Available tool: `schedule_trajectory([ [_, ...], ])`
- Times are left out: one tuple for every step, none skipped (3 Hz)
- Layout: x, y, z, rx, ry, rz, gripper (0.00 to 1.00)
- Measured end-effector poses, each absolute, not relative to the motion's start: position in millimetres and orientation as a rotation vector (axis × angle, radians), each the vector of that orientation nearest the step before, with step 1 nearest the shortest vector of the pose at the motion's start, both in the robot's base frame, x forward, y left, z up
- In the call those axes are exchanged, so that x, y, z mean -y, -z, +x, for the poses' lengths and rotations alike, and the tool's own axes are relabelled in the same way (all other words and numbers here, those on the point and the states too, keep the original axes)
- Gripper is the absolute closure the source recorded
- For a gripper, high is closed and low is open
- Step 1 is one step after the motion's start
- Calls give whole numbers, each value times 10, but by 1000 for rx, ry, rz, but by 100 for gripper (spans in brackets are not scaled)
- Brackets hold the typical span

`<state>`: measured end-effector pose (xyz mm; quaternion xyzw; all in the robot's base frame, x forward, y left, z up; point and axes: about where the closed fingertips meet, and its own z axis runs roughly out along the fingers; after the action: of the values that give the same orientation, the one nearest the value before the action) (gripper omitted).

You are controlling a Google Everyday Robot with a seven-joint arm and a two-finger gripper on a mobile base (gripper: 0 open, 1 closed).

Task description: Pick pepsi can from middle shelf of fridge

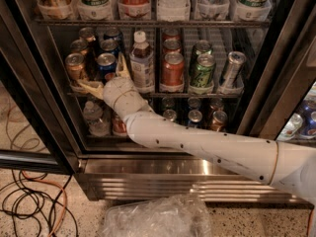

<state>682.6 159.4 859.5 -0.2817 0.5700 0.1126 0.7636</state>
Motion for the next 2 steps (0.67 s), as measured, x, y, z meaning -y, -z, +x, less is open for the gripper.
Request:
schedule_trajectory([
  [-1608, -8637, 6940, -1219, -216, -611, 25],
  [-1582, -8645, 6981, -1213, -190, -600, 44],
])
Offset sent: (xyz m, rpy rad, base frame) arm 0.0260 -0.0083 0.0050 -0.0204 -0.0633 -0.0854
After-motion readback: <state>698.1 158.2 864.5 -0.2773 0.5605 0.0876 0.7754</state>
